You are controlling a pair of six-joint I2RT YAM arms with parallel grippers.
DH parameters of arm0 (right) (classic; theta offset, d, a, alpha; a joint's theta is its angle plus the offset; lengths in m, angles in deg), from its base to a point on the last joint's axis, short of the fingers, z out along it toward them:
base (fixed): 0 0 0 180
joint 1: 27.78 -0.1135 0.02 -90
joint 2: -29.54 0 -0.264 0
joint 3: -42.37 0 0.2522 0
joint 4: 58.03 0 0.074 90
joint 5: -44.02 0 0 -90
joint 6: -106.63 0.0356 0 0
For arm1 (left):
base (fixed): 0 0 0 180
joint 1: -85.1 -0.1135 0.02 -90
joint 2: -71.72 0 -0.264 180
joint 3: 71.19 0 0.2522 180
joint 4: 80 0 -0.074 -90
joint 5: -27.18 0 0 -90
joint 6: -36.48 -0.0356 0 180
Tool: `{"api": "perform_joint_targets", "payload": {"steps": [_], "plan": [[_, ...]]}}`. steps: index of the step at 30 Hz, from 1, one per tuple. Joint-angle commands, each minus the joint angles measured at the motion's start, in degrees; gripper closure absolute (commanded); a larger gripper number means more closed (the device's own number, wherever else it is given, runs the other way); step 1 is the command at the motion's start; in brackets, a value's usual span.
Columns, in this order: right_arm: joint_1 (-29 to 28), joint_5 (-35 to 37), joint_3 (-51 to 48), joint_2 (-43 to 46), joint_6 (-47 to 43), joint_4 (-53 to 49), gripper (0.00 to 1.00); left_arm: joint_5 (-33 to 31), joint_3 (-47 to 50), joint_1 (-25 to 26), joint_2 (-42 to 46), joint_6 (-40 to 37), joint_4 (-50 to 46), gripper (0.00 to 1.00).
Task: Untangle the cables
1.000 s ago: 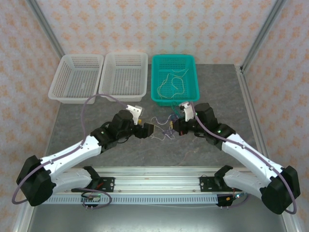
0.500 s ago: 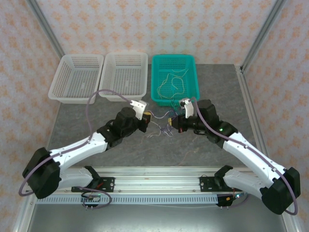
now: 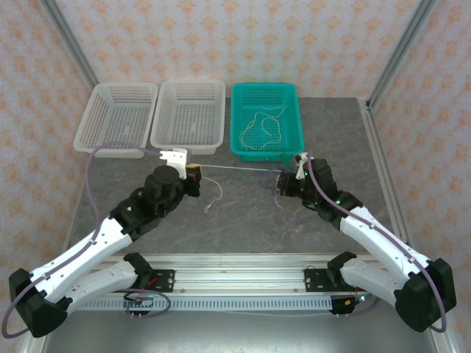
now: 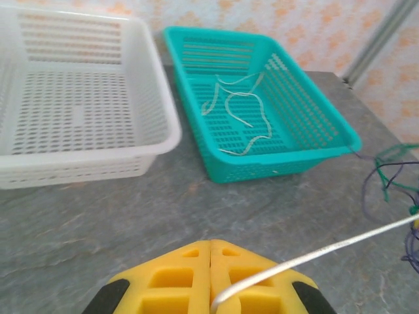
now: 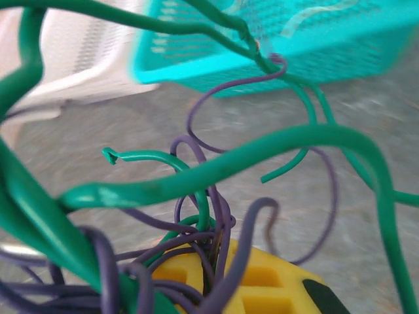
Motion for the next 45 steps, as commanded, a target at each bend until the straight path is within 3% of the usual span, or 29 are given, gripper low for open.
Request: {"api": "perform_joint_targets", "payload": {"steps": [1,5,9,10,13,20,23,24,29,36,41,45], "plan": [[8.4,15.8,-4.5,0.1,9.4,-10.1,0.89,-15.5,-5.0,-5.5,3.8,5.9,-7.6,1.0],[11.3,12.9,-7.0,0.2,10.0,-9.2,0.84,-12.9,-6.1,-6.6,3.7,6.1,-8.0,1.0],[11.9,14.8,-7.8,-1.0,12.3,-10.4,0.61,-11.5,-6.7,-6.9,3.4,6.7,-8.4,1.0],[12.3,16.0,-7.7,-1.5,13.5,-11.3,0.51,-11.3,-6.9,-7.0,3.4,6.9,-8.5,1.0],[14.0,16.7,-7.2,-3.2,16.2,-12.7,0.48,-9.9,-7.5,-7.2,3.0,6.8,-8.9,1.0],[14.0,4.0,-4.4,2.1,11.4,-8.7,0.28,-1.1,-10.1,-7.3,0.2,3.6,-8.3,1.0],[13.8,-1.2,-2.4,8.8,10.0,-6.2,0.04,2.6,-11.2,-7.2,-1.0,2.2,-8.5,1.0],[13.6,-2.8,-1.4,10.9,9.4,-5.1,0.0,4.0,-11.7,-7.2,-1.5,1.7,-8.6,1.0],[11.2,-9.9,6.0,13.1,7.4,-1.1,0.01,10.1,-13.0,-7.2,-3.5,0.3,-8.2,1.0],[-0.3,-23.5,11.8,2.5,0.0,18.7,0.02,15.5,-12.3,-7.1,-5.8,2.2,-3.7,1.0],[-10.8,-24.1,17.3,-5.8,-10.8,20.7,0.09,18.5,-12.5,-6.9,-7.1,3.1,-2.3,1.0],[-14.9,-24.3,18.9,-11.1,-14.8,25.4,0.16,19.0,-12.5,-6.5,-7.9,3.0,-1.9,1.0]]}}
